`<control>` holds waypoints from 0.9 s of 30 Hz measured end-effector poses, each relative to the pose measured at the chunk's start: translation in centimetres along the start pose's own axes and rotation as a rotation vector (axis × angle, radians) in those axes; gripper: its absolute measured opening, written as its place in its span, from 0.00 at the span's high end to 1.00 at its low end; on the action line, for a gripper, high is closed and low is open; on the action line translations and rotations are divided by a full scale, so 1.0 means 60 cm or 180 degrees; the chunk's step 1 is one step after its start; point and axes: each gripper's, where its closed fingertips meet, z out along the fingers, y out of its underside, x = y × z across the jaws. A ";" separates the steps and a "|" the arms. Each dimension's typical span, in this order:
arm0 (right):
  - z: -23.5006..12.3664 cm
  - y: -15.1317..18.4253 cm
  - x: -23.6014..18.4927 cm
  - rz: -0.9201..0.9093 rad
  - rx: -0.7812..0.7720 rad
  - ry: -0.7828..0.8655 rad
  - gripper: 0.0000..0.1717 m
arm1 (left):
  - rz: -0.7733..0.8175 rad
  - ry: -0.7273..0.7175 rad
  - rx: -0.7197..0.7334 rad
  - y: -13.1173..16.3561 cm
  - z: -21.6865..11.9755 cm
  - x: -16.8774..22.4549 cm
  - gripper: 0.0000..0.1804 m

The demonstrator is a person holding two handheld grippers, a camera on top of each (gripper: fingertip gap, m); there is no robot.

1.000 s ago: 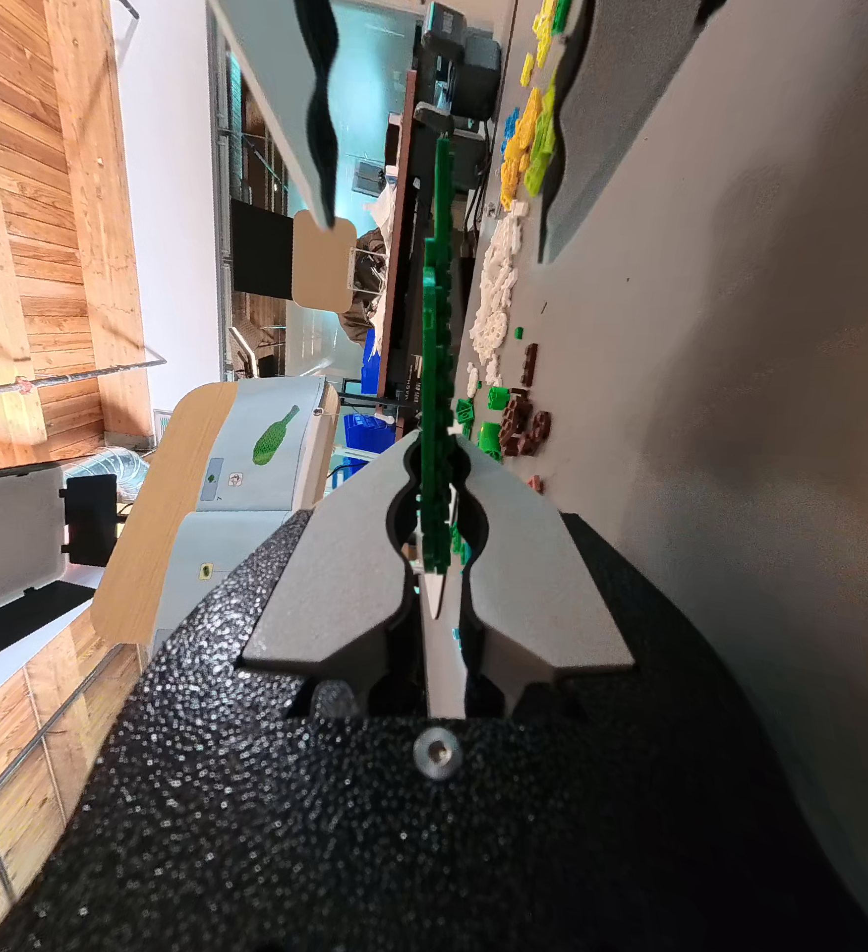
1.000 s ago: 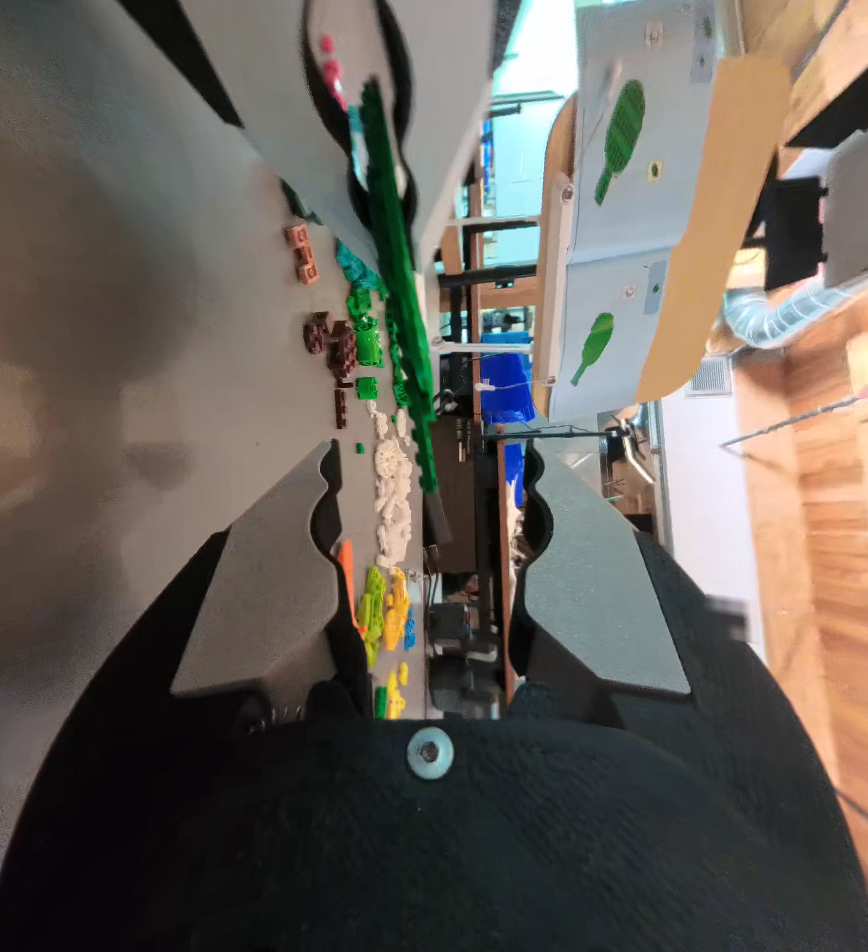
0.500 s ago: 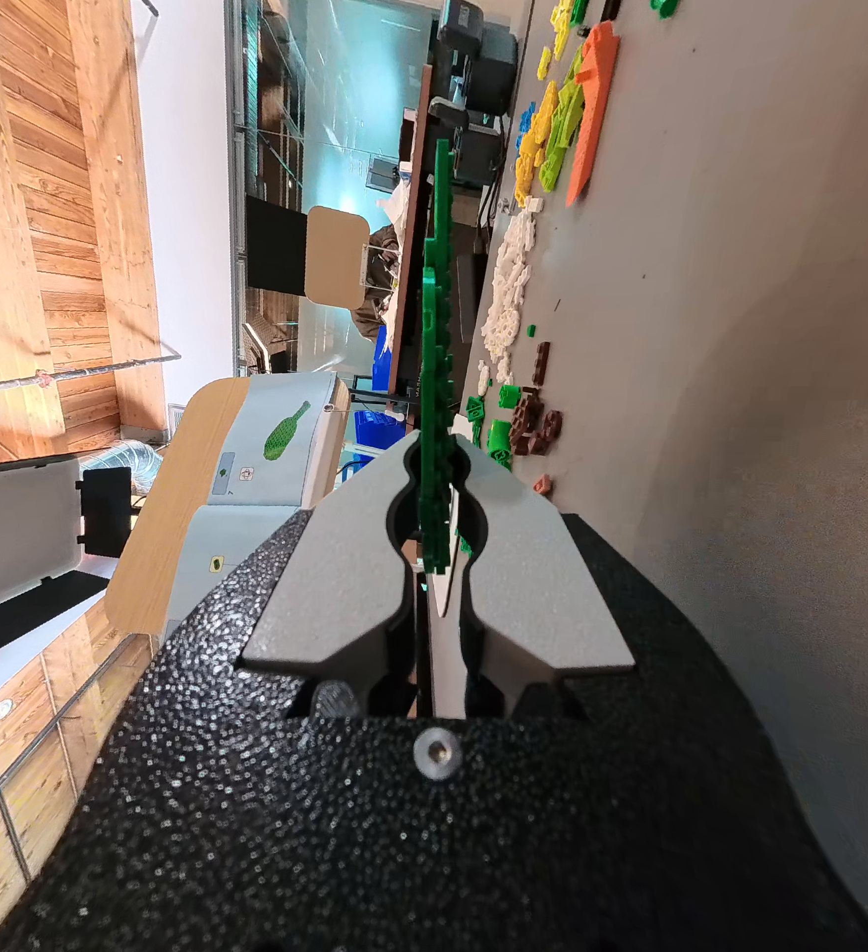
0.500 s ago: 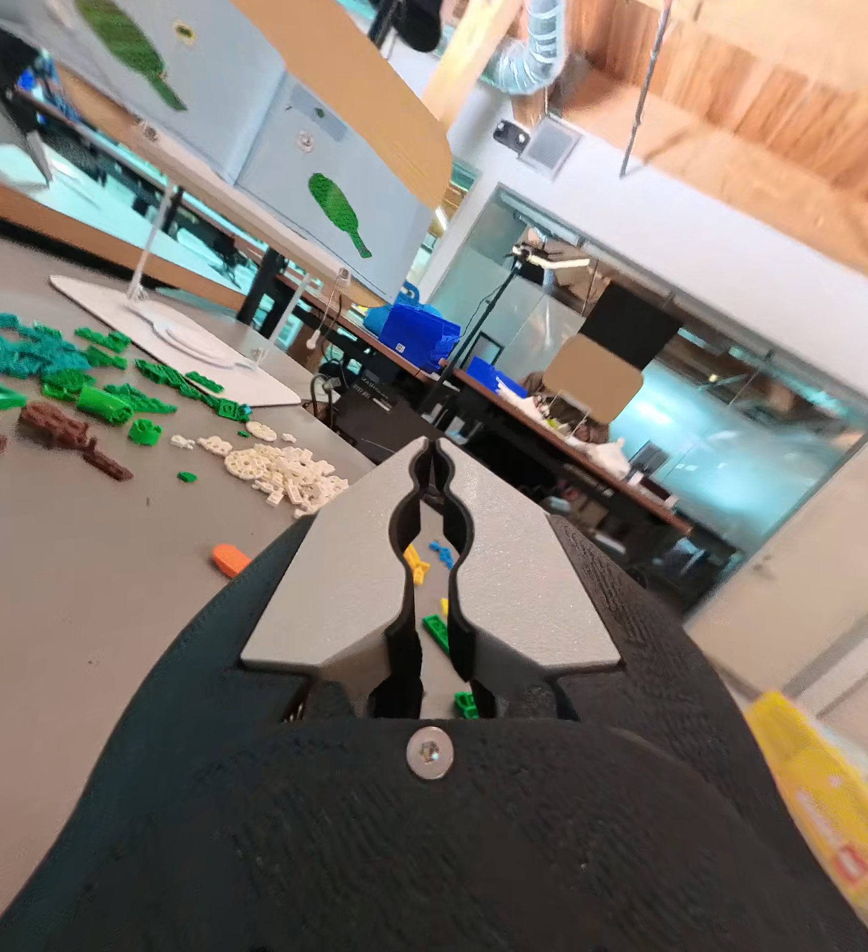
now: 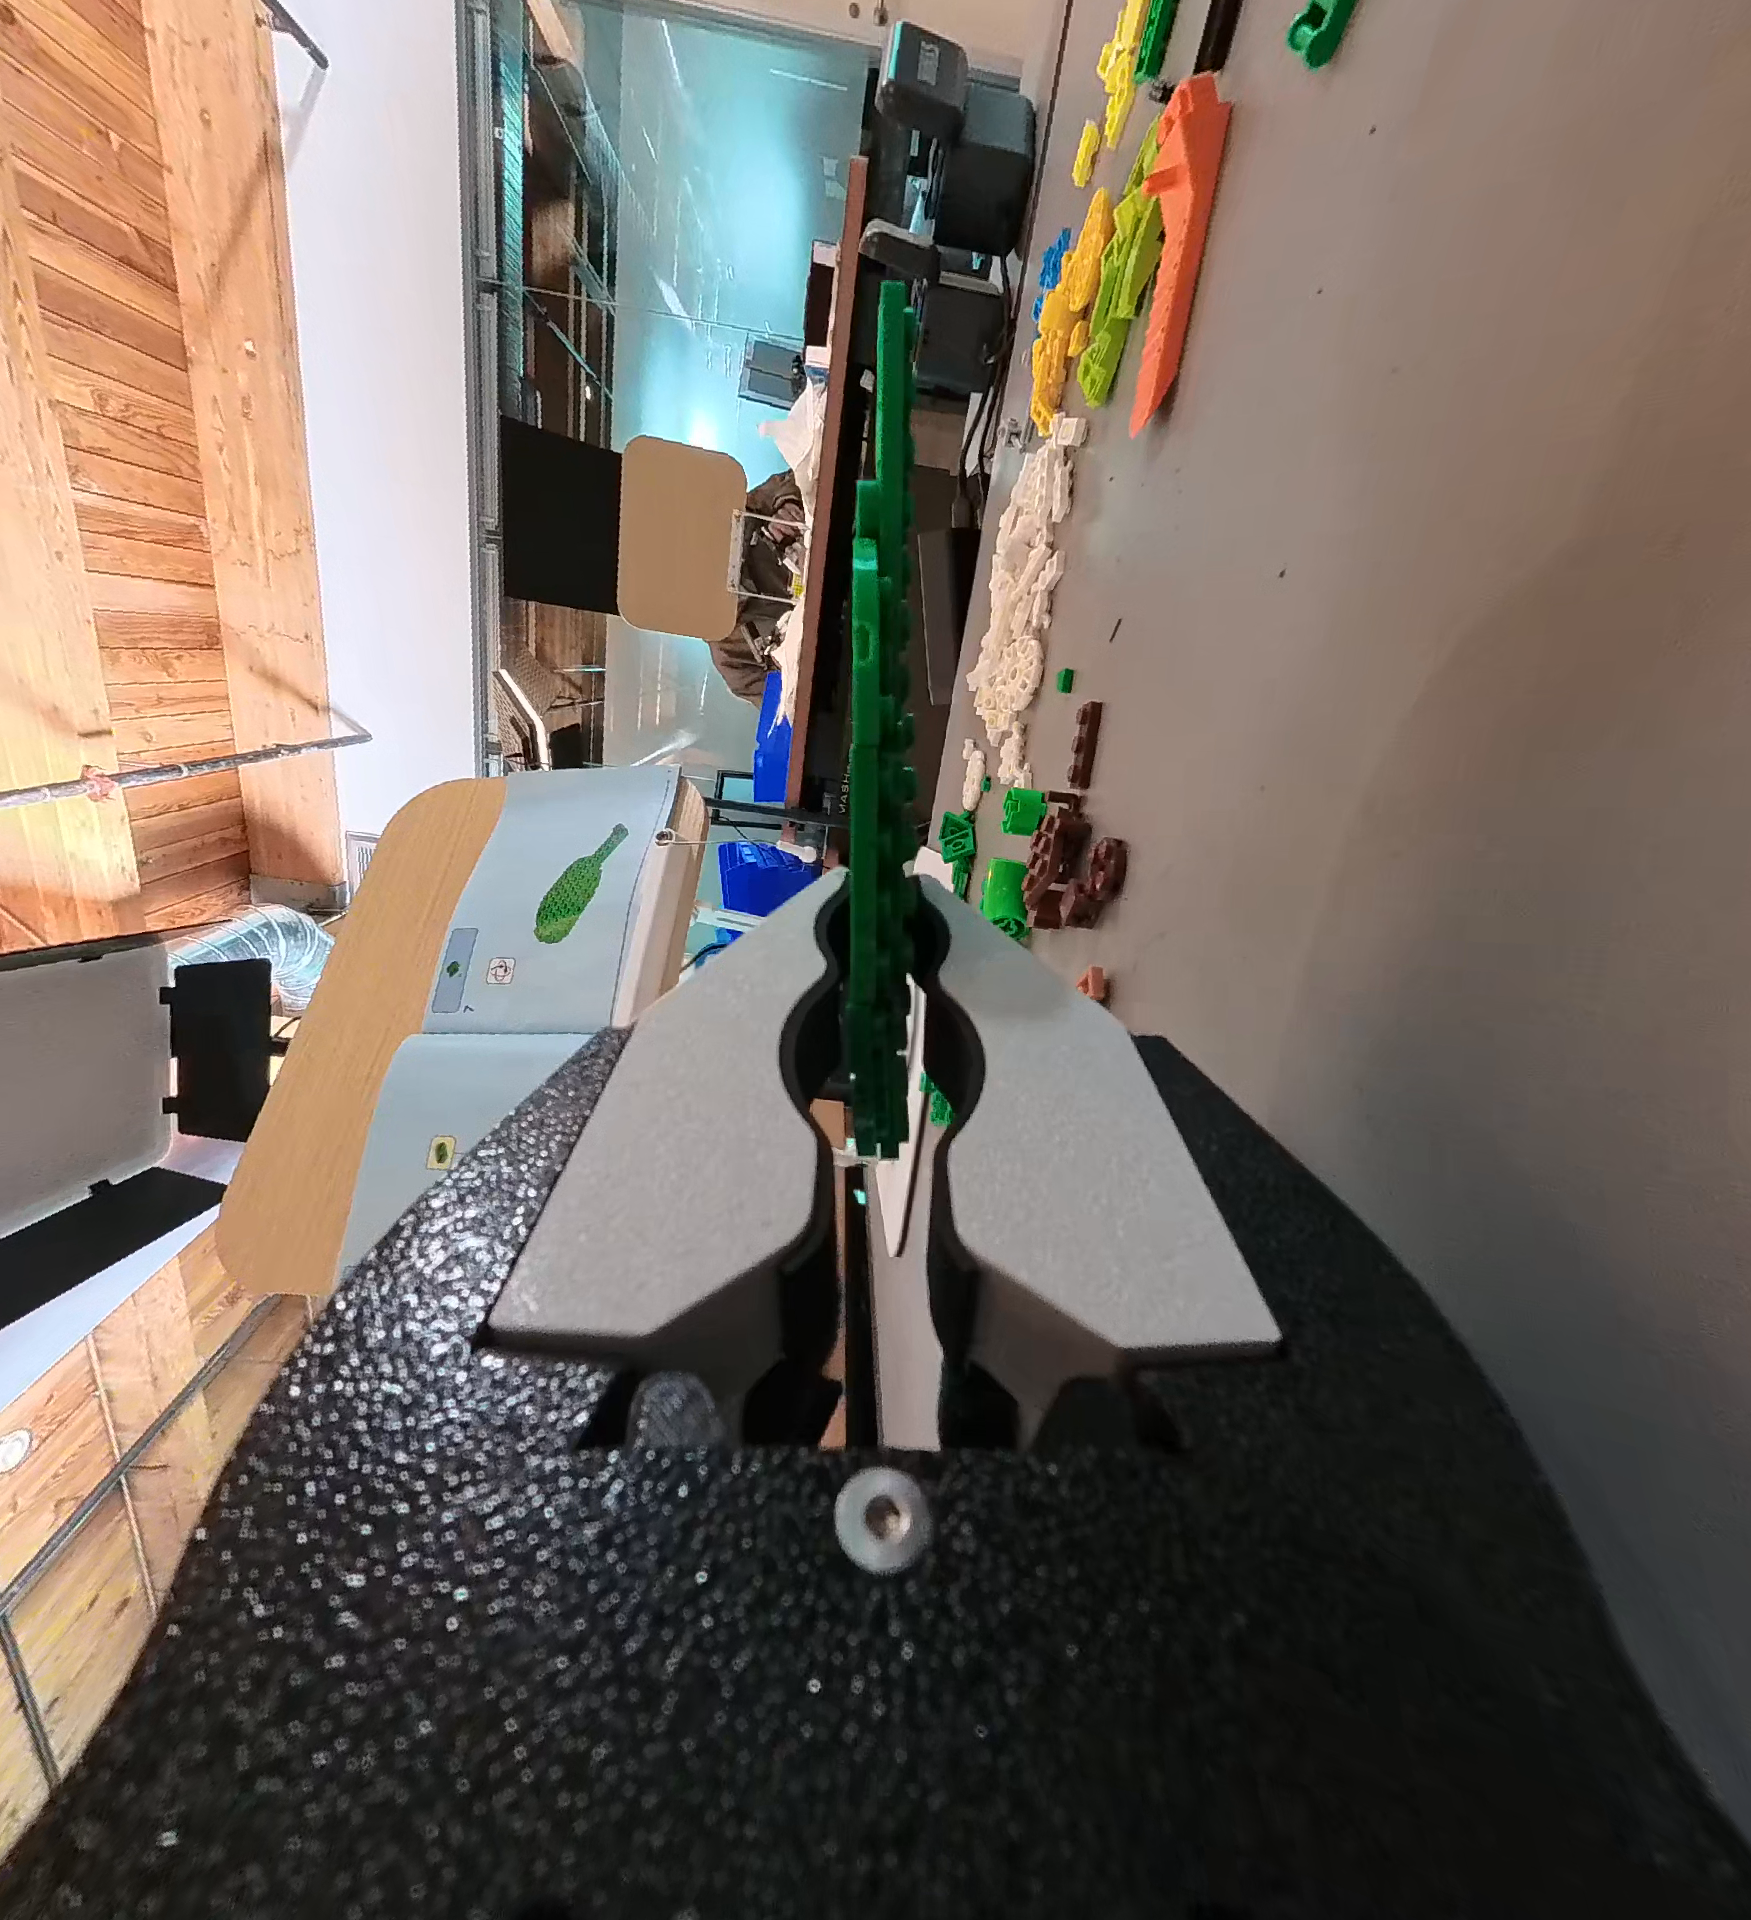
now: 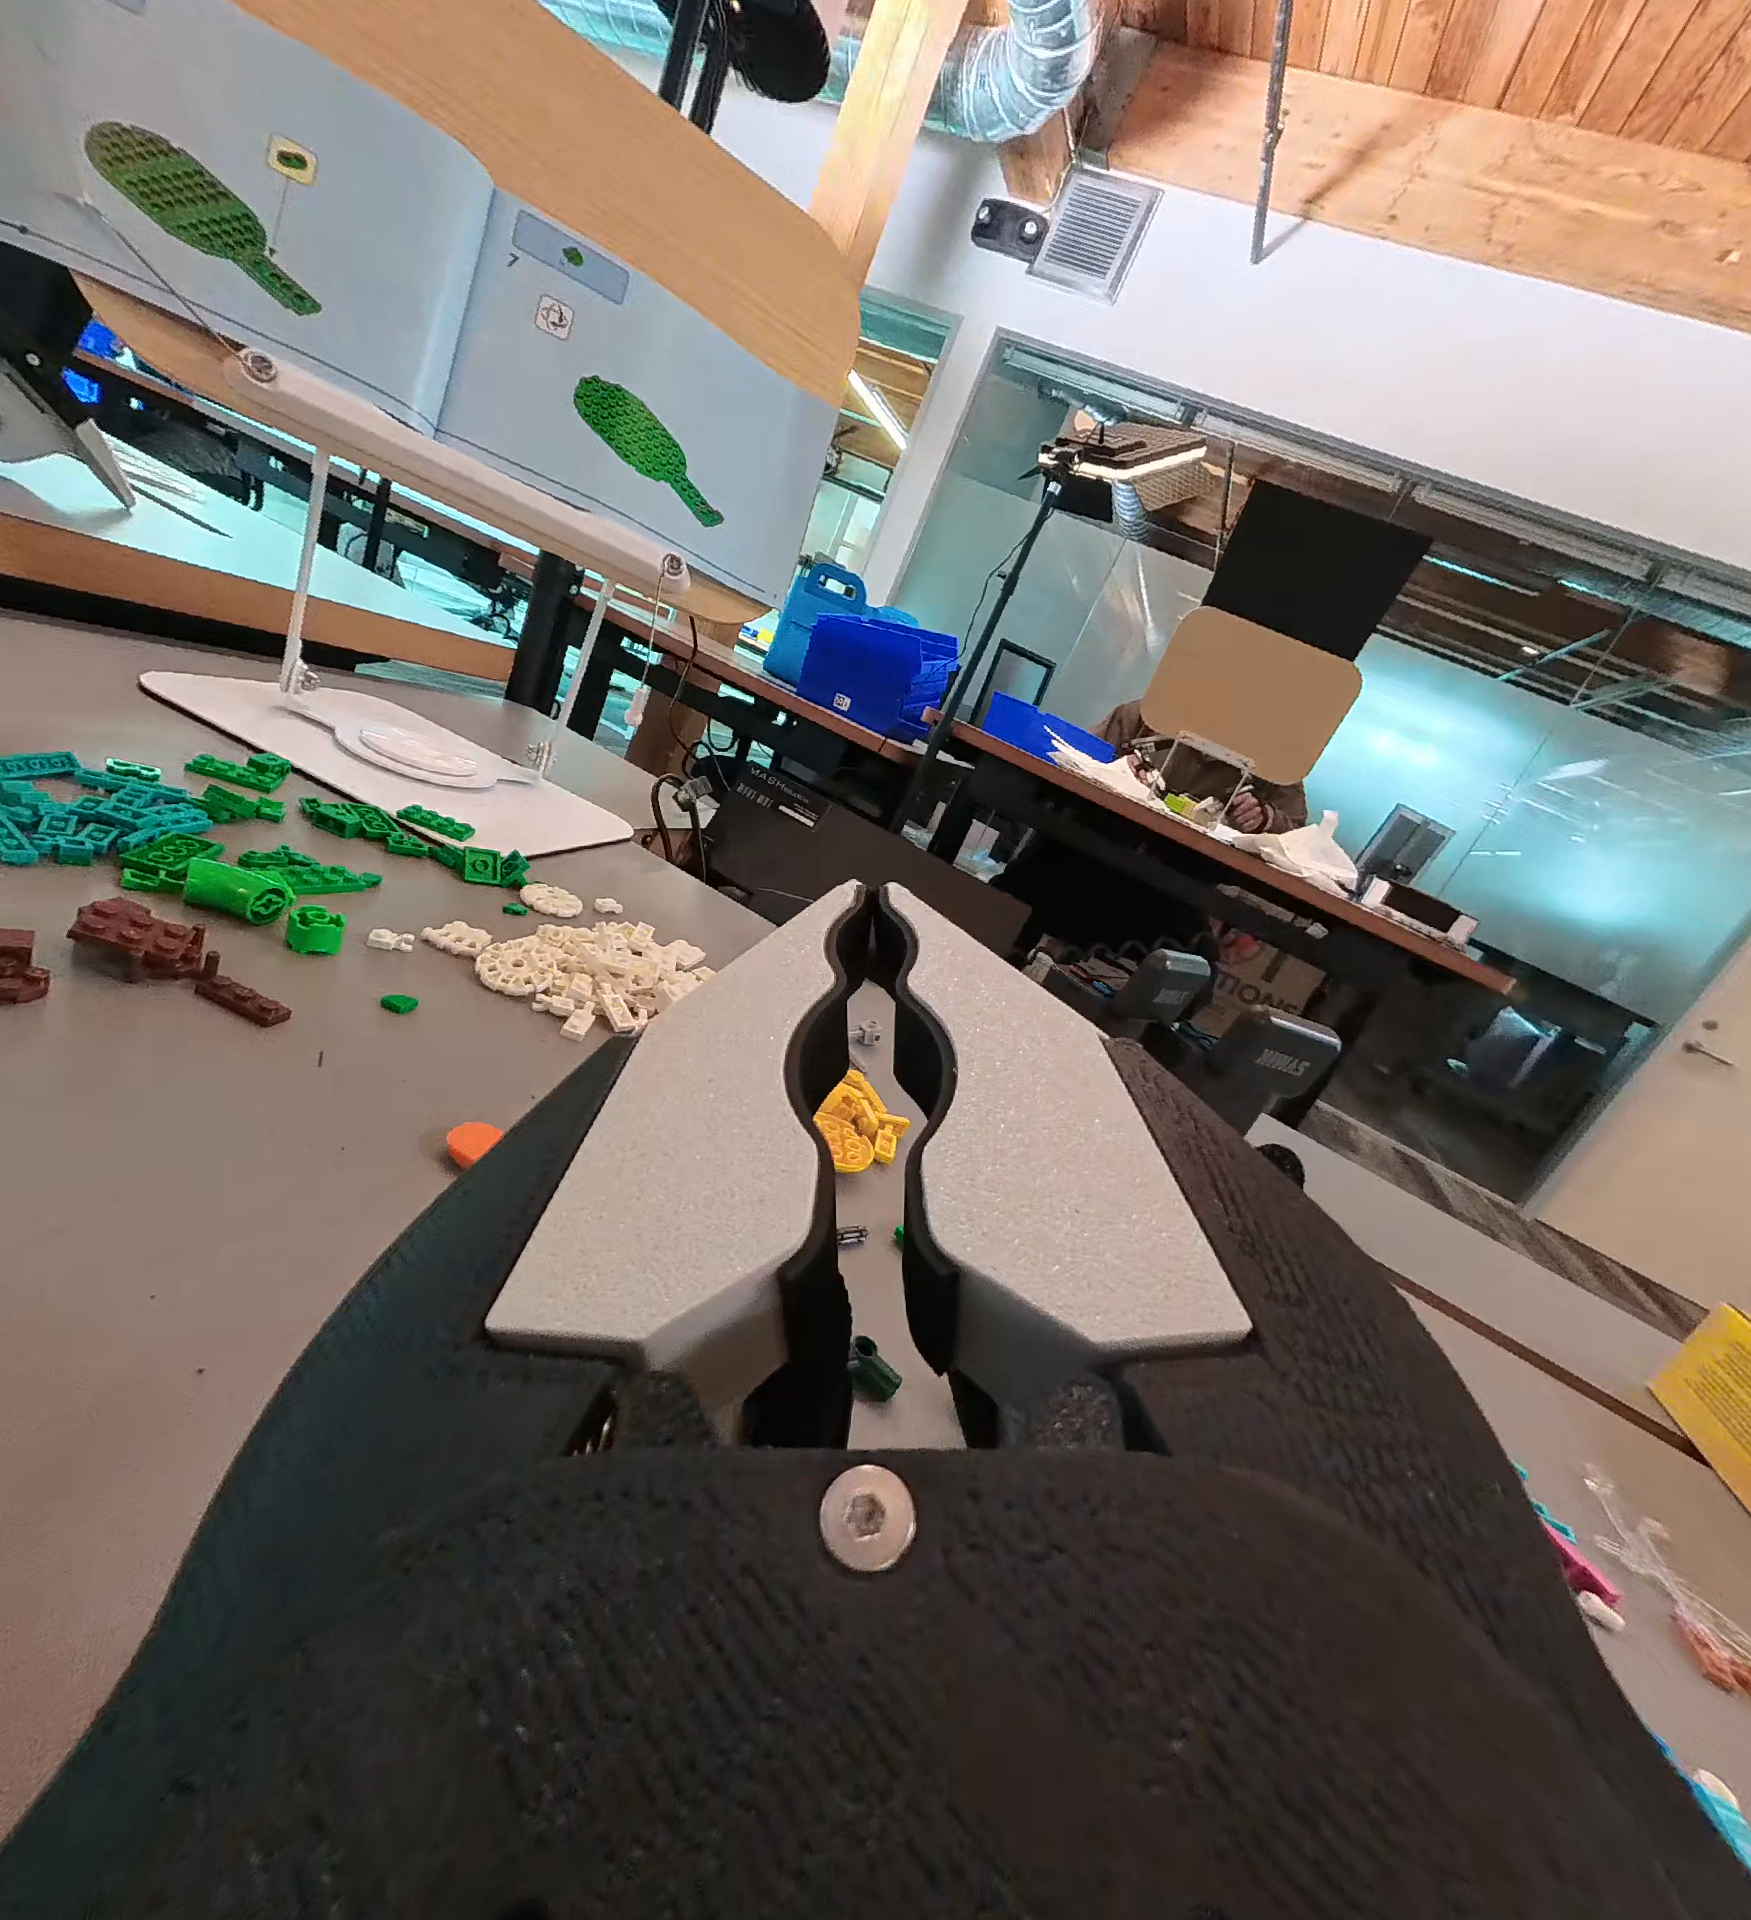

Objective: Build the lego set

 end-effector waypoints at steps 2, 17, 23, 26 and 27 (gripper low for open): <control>0.000 0.001 -0.001 0.0002 -0.0002 -0.0014 1.00 | 0.0018 -0.0007 0.0020 -0.002 -0.001 0.000 0.97; 0.005 0.002 -0.011 -0.0041 -0.0012 -0.0102 1.00 | 0.0152 -0.0125 0.0148 -0.016 -0.006 -0.006 0.97; 0.006 0.003 -0.013 -0.0026 -0.0025 -0.0129 1.00 | 0.0169 -0.0105 0.0161 -0.018 -0.006 -0.004 0.97; 0.007 0.003 -0.014 -0.0032 -0.0023 -0.0139 1.00 | 0.0171 -0.0103 0.0169 -0.019 -0.006 -0.003 0.97; 0.007 0.003 -0.014 -0.0032 -0.0023 -0.0143 1.00 | 0.0170 -0.0102 0.0171 -0.019 -0.006 -0.003 0.97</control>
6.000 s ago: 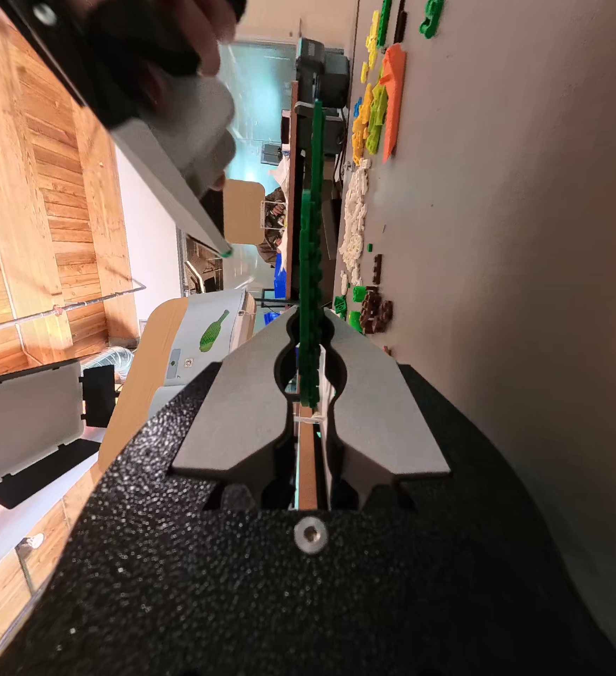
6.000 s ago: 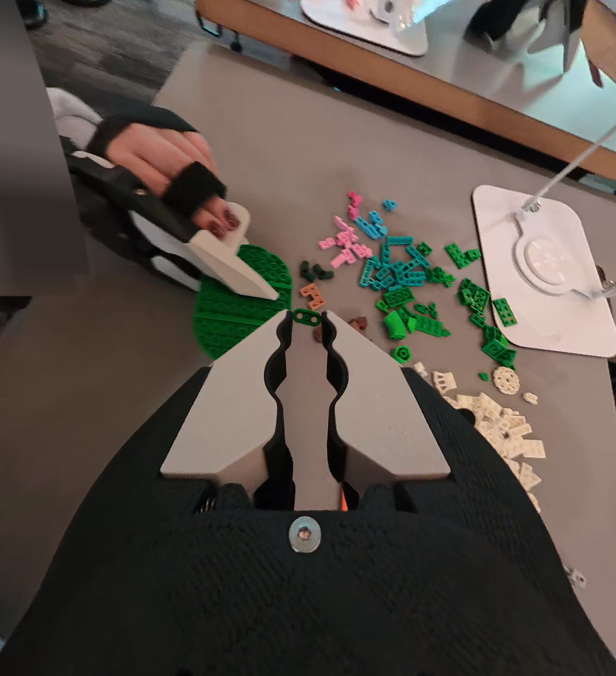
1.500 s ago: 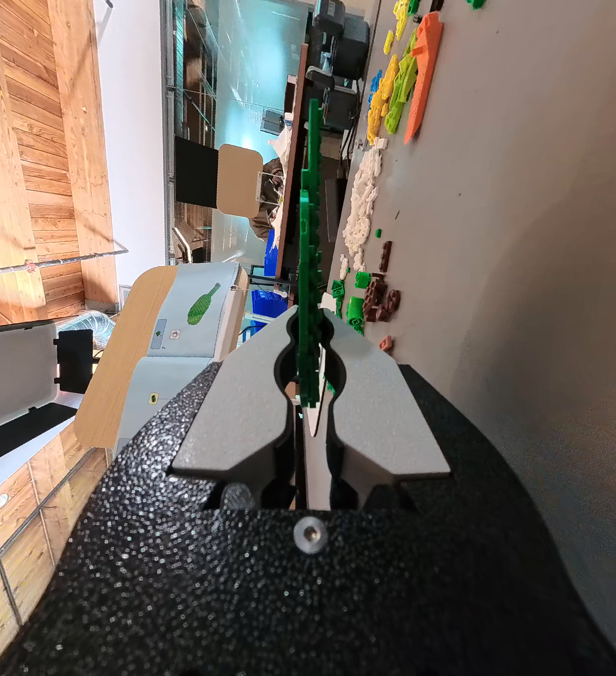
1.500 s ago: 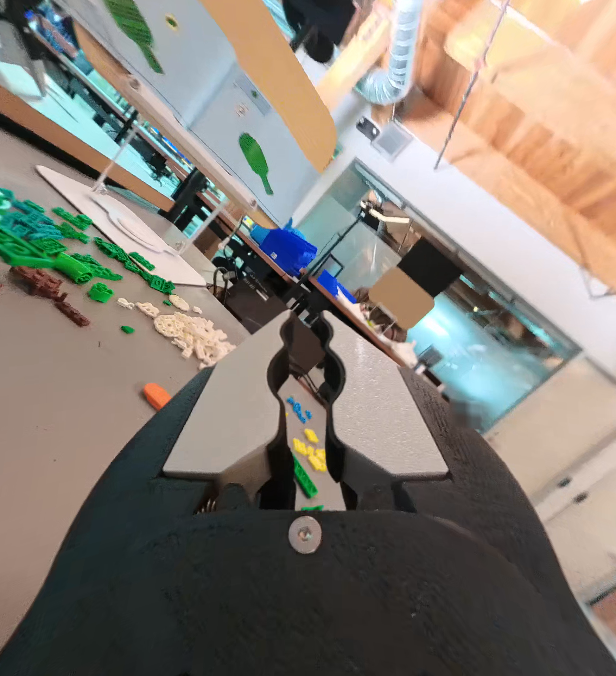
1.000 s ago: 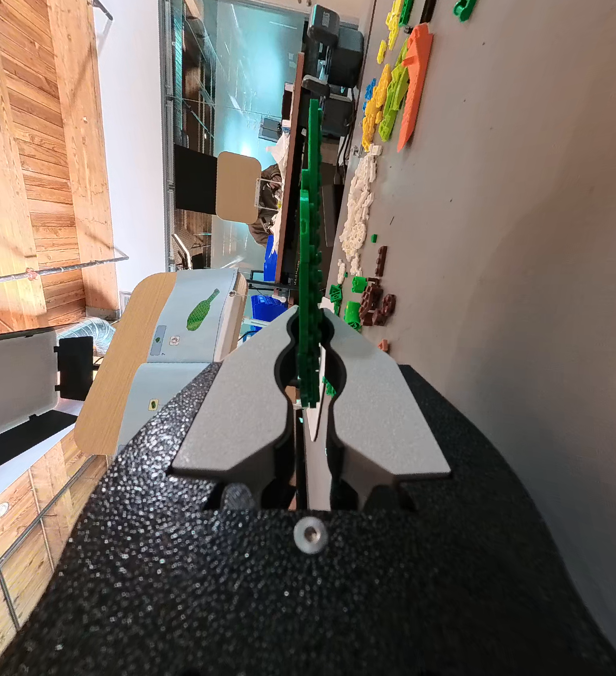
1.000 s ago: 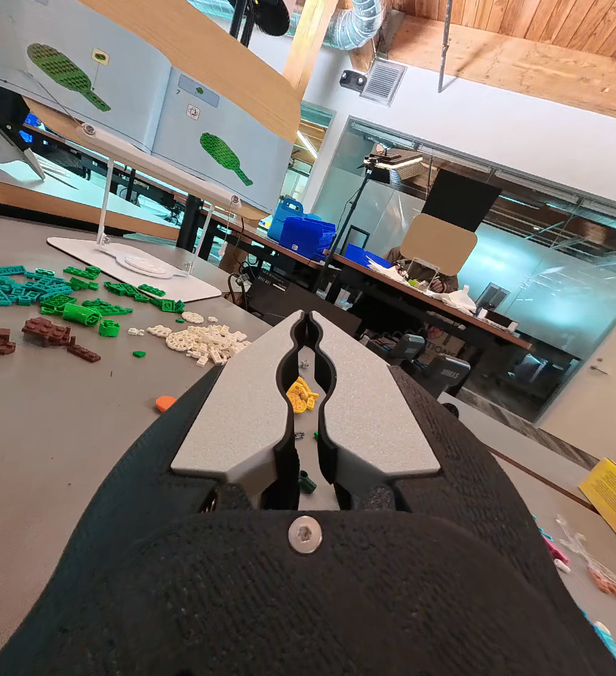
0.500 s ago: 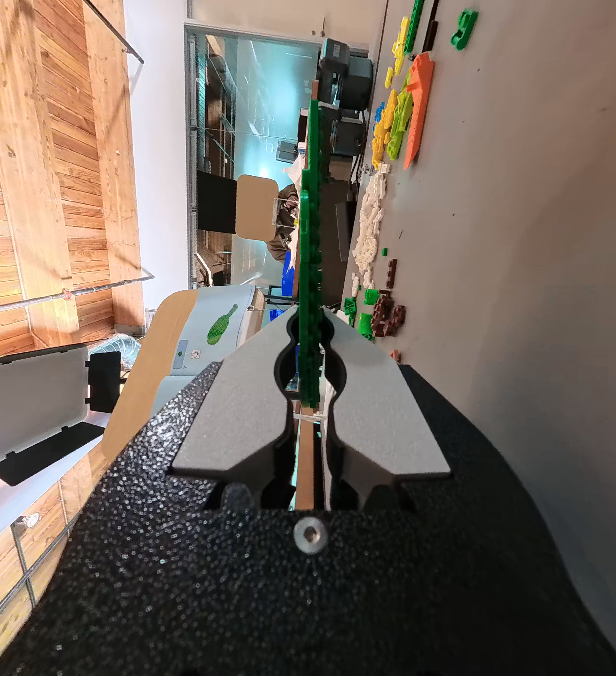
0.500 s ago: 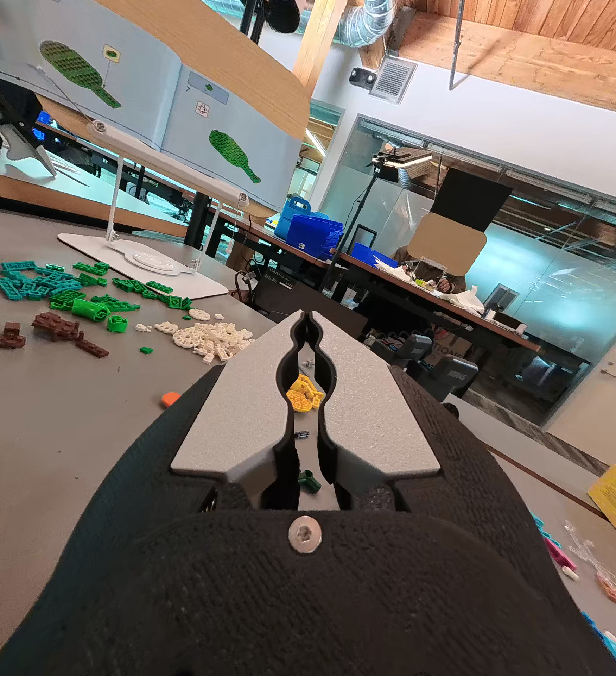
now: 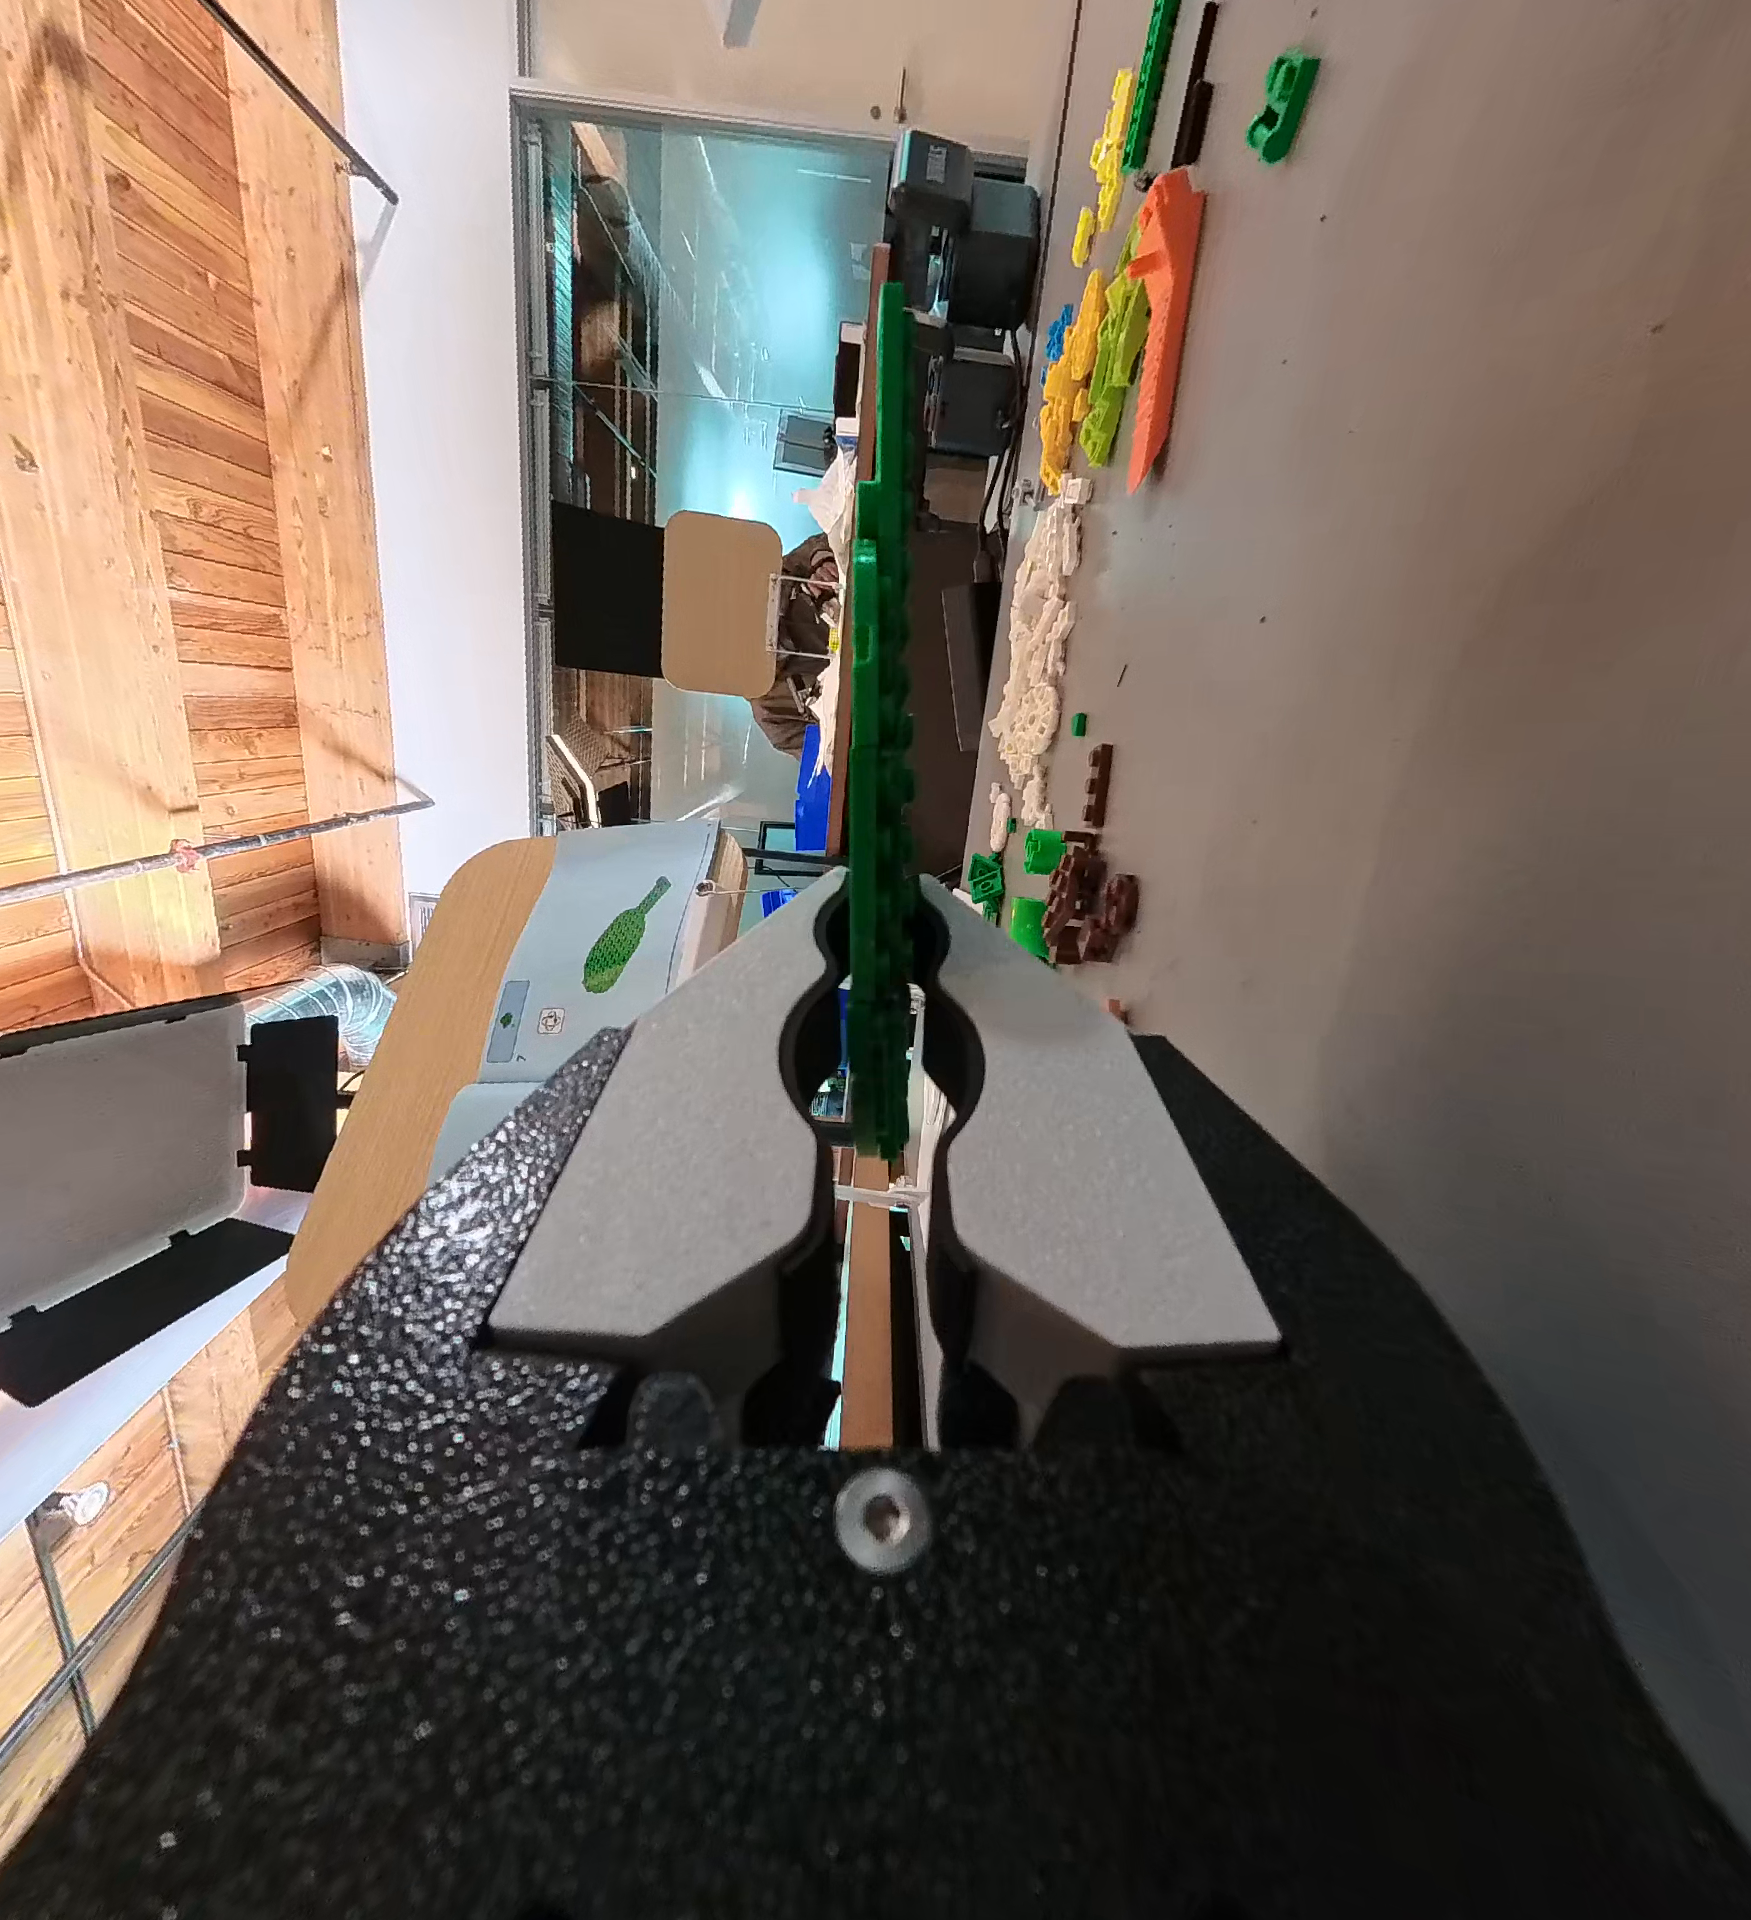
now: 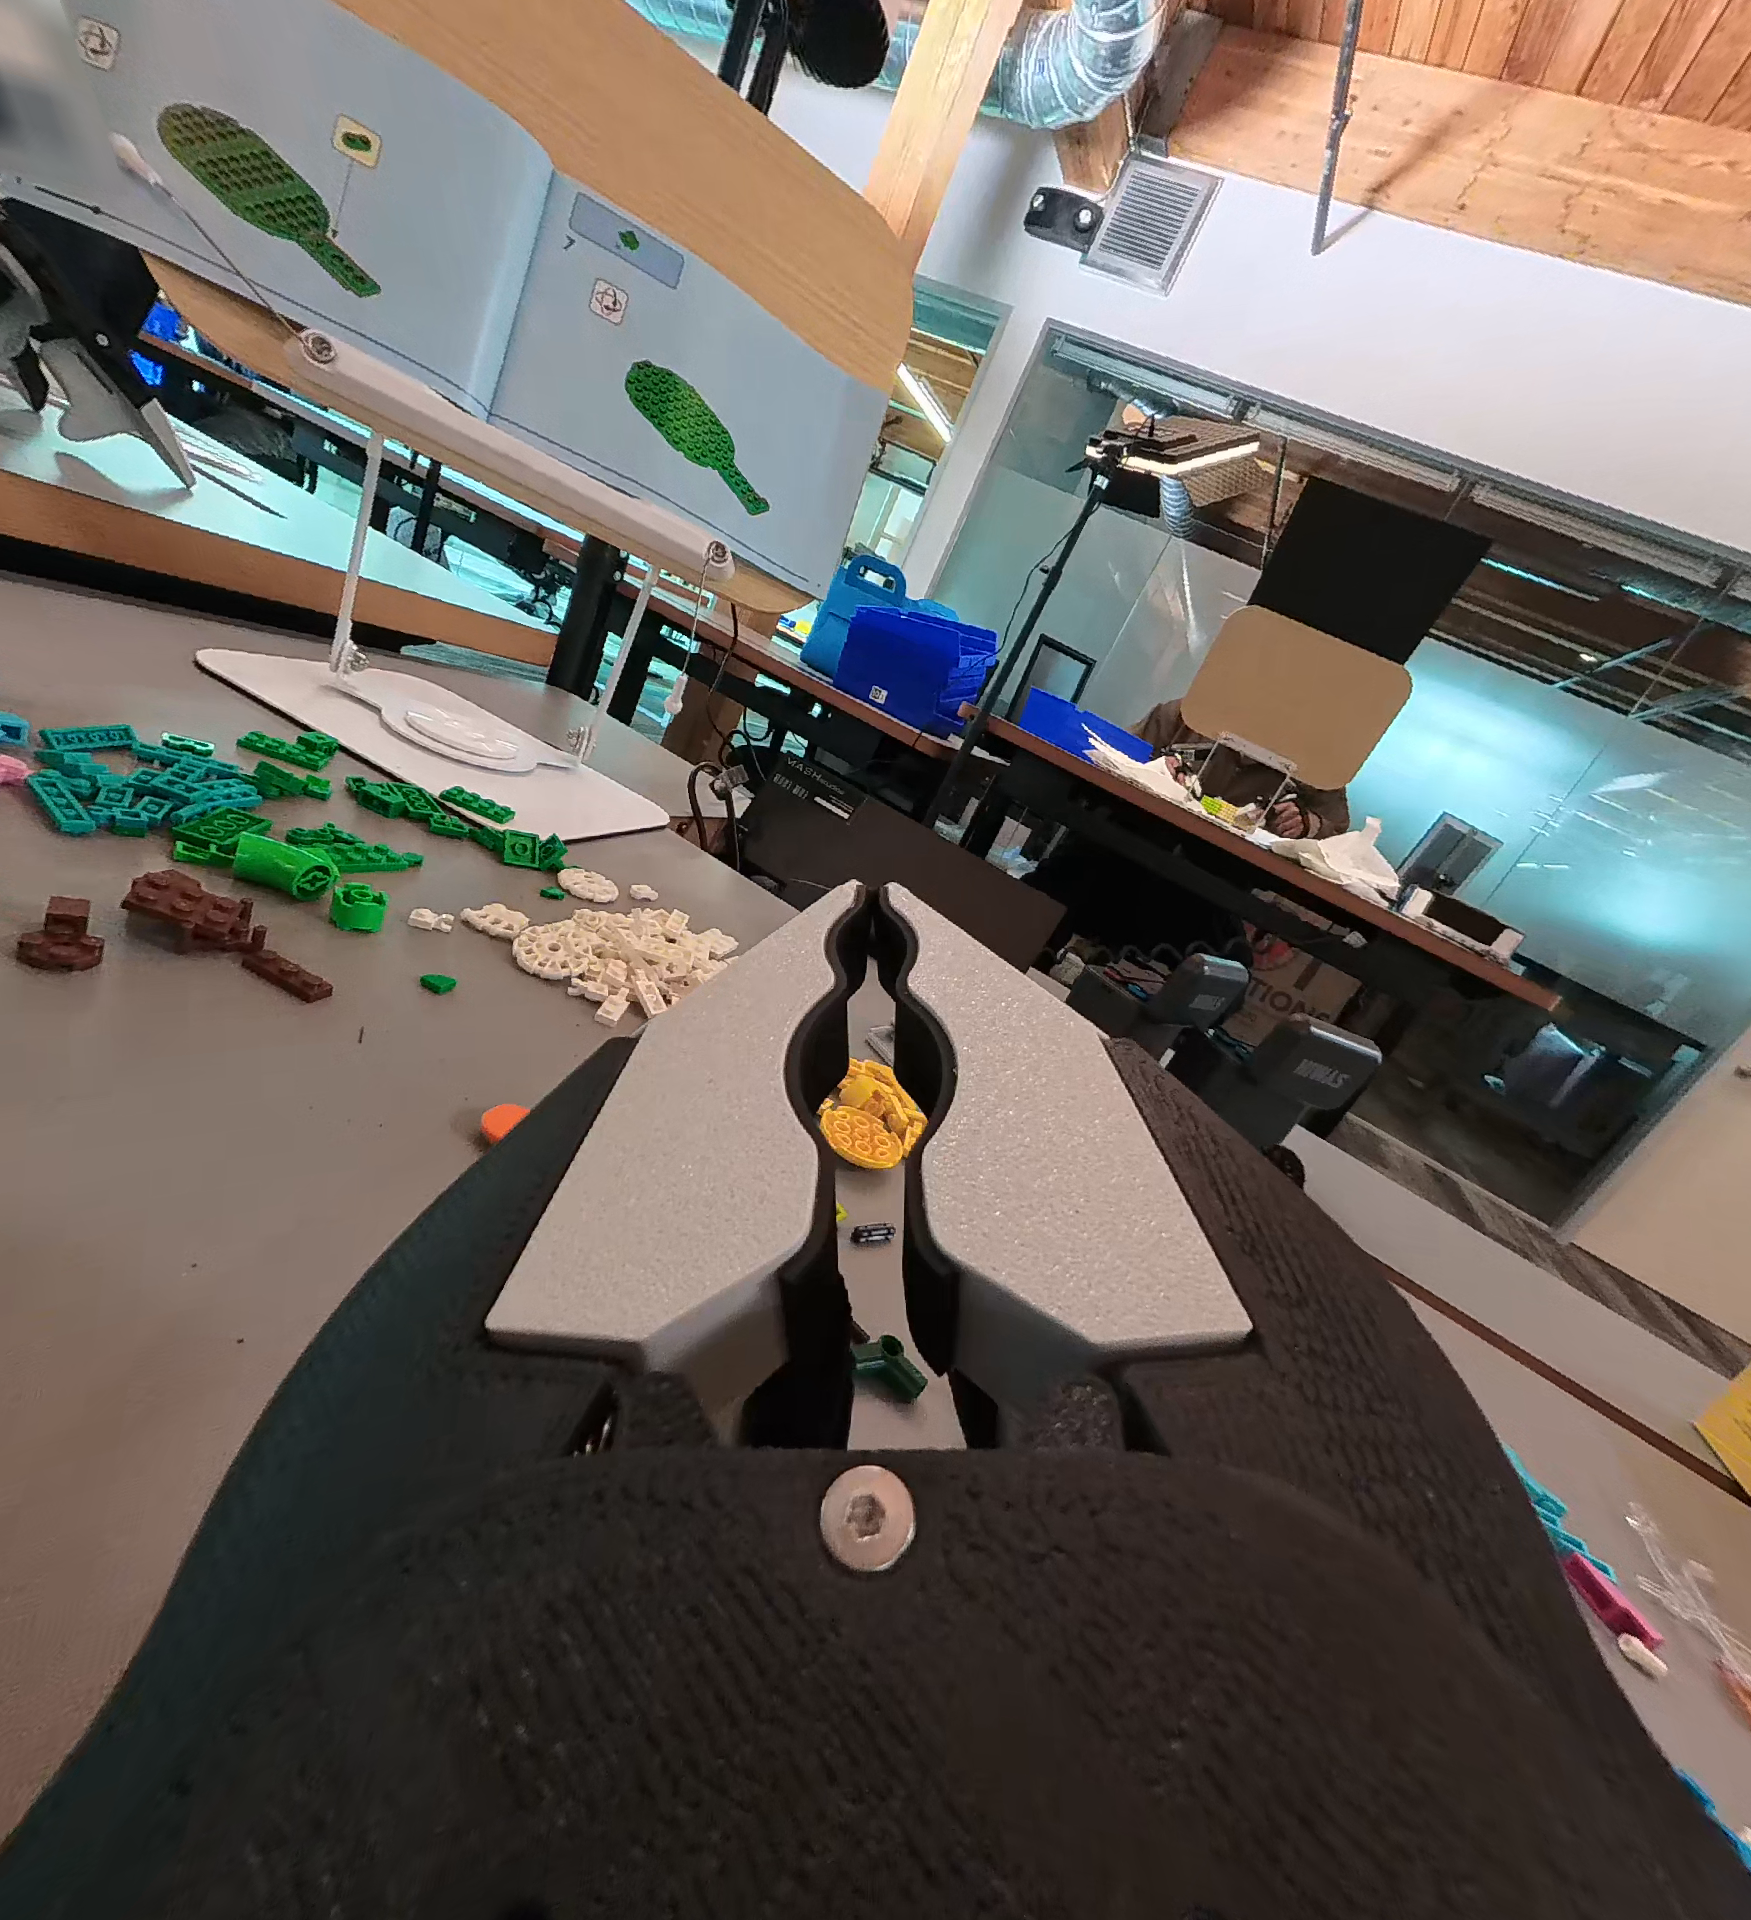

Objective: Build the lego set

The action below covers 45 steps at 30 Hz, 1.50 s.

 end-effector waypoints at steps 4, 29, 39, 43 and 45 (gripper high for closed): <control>0.001 0.000 -0.001 0.0002 -0.0002 -0.0008 1.00 | 0.0005 0.0007 0.0002 -0.001 0.000 0.001 0.97; 0.034 -0.065 -0.123 -0.0367 0.0324 -0.1285 0.95 | -0.0029 0.0007 0.0021 -0.005 0.001 -0.001 0.97; 0.255 -0.034 -0.344 -0.1620 -0.0877 -0.3731 0.84 | -0.0067 0.0030 0.0133 -0.014 0.000 -0.001 0.97; 0.303 0.009 -0.392 -0.2041 -0.1560 -0.4322 0.83 | -0.0114 0.0047 0.0161 -0.014 0.000 -0.002 0.97; 0.316 0.026 -0.406 -0.2206 -0.1877 -0.4531 0.84 | -0.0134 0.0056 0.0171 -0.014 0.000 -0.002 0.97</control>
